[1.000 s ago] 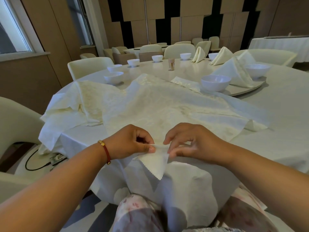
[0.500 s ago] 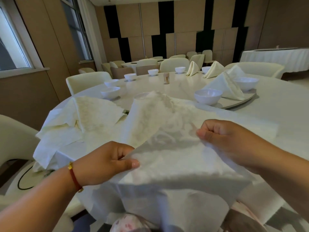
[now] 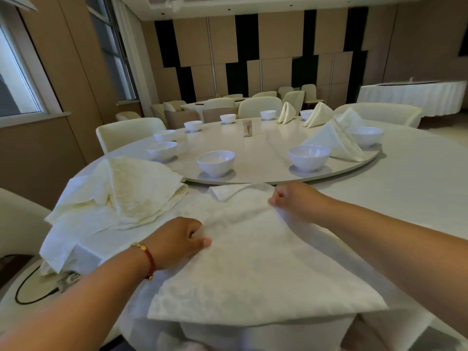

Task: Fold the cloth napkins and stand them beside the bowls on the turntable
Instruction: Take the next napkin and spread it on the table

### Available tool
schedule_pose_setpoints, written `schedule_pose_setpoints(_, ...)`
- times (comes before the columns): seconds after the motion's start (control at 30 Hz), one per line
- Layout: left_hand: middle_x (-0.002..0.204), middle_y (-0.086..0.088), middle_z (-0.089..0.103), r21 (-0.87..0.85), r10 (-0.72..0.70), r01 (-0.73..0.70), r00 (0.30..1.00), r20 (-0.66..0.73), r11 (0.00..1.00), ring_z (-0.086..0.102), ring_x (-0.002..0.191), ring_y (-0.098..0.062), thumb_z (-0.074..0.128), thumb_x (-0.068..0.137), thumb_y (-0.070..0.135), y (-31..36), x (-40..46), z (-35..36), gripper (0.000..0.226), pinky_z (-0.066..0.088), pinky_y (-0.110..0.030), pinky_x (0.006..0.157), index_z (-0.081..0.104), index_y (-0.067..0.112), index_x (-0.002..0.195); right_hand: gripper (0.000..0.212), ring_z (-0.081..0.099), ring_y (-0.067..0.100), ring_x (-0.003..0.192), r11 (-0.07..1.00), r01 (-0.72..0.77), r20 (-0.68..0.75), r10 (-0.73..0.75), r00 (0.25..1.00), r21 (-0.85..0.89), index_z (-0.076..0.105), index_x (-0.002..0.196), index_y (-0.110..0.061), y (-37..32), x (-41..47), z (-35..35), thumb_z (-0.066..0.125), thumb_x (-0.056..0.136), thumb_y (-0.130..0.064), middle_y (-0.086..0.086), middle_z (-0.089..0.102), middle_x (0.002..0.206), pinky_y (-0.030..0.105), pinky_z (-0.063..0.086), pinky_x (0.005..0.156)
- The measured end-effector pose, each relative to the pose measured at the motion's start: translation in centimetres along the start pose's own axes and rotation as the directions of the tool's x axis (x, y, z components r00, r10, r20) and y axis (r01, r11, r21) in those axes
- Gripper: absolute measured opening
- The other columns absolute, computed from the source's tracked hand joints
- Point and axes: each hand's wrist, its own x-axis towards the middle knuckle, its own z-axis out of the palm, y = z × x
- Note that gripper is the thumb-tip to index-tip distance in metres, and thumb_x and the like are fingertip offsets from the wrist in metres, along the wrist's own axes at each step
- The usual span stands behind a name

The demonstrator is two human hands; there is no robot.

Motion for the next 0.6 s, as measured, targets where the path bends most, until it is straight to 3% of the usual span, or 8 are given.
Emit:
schedule_pose_setpoints(0.1, 0.060, 0.002, 0.032, 0.054, -0.067, 0.071, 0.996, -0.062, 0.996, 0.029, 0.056, -0.013, 0.060, 0.090, 0.034, -0.8, 2.2, 0.1, 0.045, 0.022, -0.026, 0.053, 0.032, 0.016, 0.060, 0.030, 0.046, 0.017, 0.070, 0.994, 0.000, -0.018, -0.002, 1.000, -0.113, 0.047, 0.068, -0.016, 0.1, 3.8, 1.1, 0.056, 0.094, -0.030, -0.002, 0.049, 0.069, 0.026, 0.028, 0.055)
schedule_pose_setpoints(0.2, 0.062, 0.002, 0.040, 0.123, -0.125, 0.138, 0.986, -0.108, 0.983, 0.037, 0.058, -0.015, 0.060, 0.090, 0.036, -1.8, 4.4, 0.2, 0.041, 0.026, -0.026, 0.053, 0.039, 0.016, 0.062, 0.025, 0.049, 0.021, 0.079, 0.983, 0.042, -0.033, -0.049, 0.998, -0.179, 0.050, 0.074, -0.015, -0.2, 6.6, 2.1, 0.055, 0.095, -0.028, 0.000, 0.052, 0.077, 0.024, 0.030, 0.056)
schedule_pose_setpoints(0.33, 0.082, -0.003, 0.058, 0.233, -0.151, 0.192, 0.972, -0.180, 0.953, 0.053, 0.083, -0.022, 0.059, 0.090, 0.041, -2.8, 7.3, 0.1, 0.028, 0.041, -0.028, 0.069, 0.052, 0.017, 0.077, 0.015, 0.056, 0.023, 0.086, 0.961, 0.008, -0.063, -0.026, 0.998, -0.278, 0.054, 0.088, -0.013, -0.7, 9.3, 2.9, 0.062, 0.089, -0.026, 0.001, 0.059, 0.091, 0.030, 0.044, 0.071)
schedule_pose_setpoints(0.43, 0.101, -0.005, 0.061, 0.185, -0.224, 0.259, 0.956, -0.192, 0.948, 0.055, 0.101, -0.026, 0.059, 0.089, 0.042, -3.5, 9.2, 0.2, 0.020, 0.046, -0.033, 0.086, 0.055, 0.023, 0.087, 0.026, 0.053, 0.023, 0.080, 0.941, -0.031, -0.091, 0.001, 0.996, -0.337, 0.048, 0.087, -0.014, -0.4, 9.4, 2.1, 0.052, 0.095, -0.039, 0.000, 0.051, 0.075, 0.031, 0.039, 0.066)
schedule_pose_setpoints(0.53, 0.101, -0.004, 0.060, 0.121, -0.269, 0.290, 0.949, -0.162, 0.949, 0.054, 0.096, -0.023, 0.061, 0.089, 0.038, -3.7, 10.7, 0.0, 0.019, 0.043, -0.029, 0.081, 0.053, 0.022, 0.084, 0.036, 0.055, 0.021, 0.076, 0.883, -0.127, -0.038, 0.123, 0.992, -0.451, 0.047, 0.078, -0.017, 1.6, 8.5, 1.0, 0.055, 0.090, -0.049, -0.002, 0.051, 0.070, 0.029, 0.042, 0.066)
schedule_pose_setpoints(0.6, 0.095, -0.003, 0.058, 0.083, -0.277, 0.291, 0.949, -0.148, 0.953, 0.052, 0.089, -0.021, 0.063, 0.089, 0.034, -3.5, 11.3, -0.1, 0.020, 0.039, -0.027, 0.076, 0.051, 0.020, 0.081, 0.041, 0.058, 0.019, 0.079, 0.868, -0.176, 0.010, 0.204, 0.979, -0.465, 0.049, 0.081, -0.017, 3.3, 7.9, 0.7, 0.059, 0.084, -0.057, -0.001, 0.056, 0.080, 0.030, 0.047, 0.069)
